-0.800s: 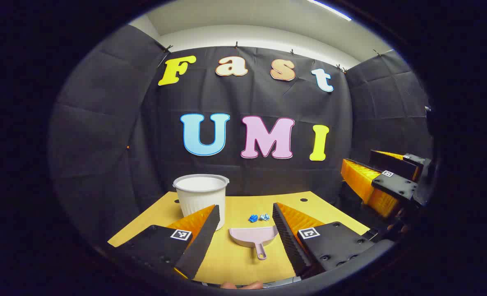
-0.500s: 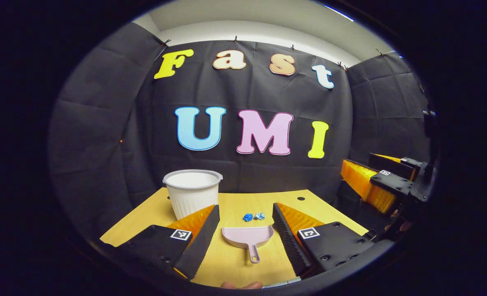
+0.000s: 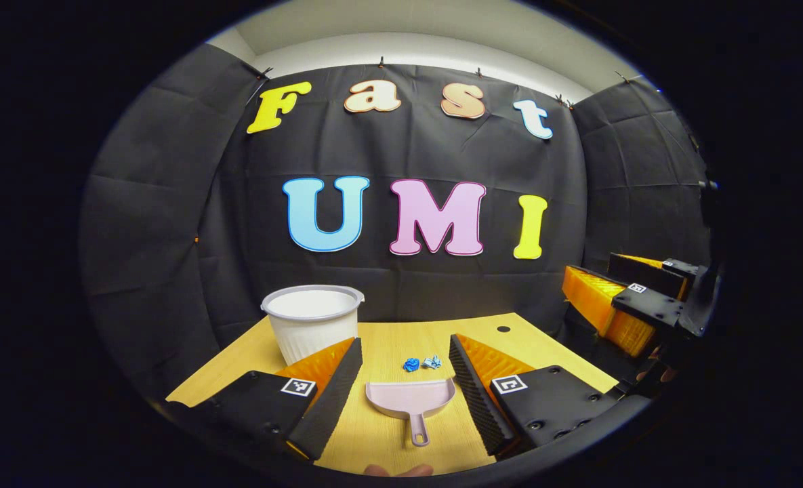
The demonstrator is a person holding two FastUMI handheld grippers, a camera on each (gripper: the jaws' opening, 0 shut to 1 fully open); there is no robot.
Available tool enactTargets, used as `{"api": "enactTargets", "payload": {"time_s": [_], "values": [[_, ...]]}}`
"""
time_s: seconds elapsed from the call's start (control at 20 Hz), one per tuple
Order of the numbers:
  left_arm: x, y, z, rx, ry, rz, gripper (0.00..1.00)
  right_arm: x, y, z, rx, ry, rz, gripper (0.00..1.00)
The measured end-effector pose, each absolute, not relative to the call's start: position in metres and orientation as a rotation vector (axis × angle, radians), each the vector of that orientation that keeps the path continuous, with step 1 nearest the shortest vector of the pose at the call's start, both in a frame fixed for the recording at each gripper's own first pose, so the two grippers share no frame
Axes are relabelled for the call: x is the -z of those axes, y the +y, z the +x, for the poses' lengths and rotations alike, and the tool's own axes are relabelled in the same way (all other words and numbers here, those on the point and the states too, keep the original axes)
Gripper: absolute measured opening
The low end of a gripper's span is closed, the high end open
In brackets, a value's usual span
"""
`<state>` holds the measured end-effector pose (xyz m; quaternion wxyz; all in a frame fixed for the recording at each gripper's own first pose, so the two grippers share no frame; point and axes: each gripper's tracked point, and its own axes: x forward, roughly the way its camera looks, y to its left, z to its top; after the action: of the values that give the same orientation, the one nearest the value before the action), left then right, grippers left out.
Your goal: Pick up the small broom and dustpan from the desktop, sweep the trash into the dustpan with the broom, and then empty the trash into the garbage bin.
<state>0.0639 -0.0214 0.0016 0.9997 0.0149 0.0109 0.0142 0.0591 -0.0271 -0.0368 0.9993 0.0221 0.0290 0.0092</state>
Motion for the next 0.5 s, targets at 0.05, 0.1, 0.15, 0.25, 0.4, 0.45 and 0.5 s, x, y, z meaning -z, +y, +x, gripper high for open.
{"api": "enactTargets", "payload": {"time_s": [0.05, 0.1, 0.15, 0.25, 0.4, 0.45, 0.5], "values": [[-0.0030, -0.0228, 0.0648, -0.030, 0.019, 0.032, 0.77, 0.0373, -0.0276, 0.0602, -0.022, 0.059, 0.044, 1.00], [-0.0025, -0.0233, 0.0661, -0.031, 0.017, 0.035, 0.77, 0.0380, -0.0282, 0.0600, -0.024, 0.058, 0.044, 0.97], [-0.0030, -0.0235, 0.0673, -0.032, 0.015, 0.037, 0.77, 0.0383, -0.0292, 0.0603, -0.025, 0.056, 0.045, 1.00], [-0.0021, -0.0246, 0.0698, -0.034, 0.019, 0.034, 0.77, 0.0378, -0.0300, 0.0625, -0.027, 0.052, 0.044, 1.00], [-0.0027, -0.0256, 0.0729, -0.032, 0.019, 0.027, 0.77, 0.0380, -0.0328, 0.0620, -0.025, 0.052, 0.044, 1.00], [-0.0043, -0.0259, 0.0733, -0.032, 0.016, 0.027, 0.77, 0.0377, -0.0338, 0.0626, -0.023, 0.048, 0.046, 1.00], [-0.0044, -0.0268, 0.0738, -0.030, 0.014, 0.029, 0.77, 0.0368, -0.0354, 0.0622, -0.020, 0.046, 0.046, 1.00]]}}
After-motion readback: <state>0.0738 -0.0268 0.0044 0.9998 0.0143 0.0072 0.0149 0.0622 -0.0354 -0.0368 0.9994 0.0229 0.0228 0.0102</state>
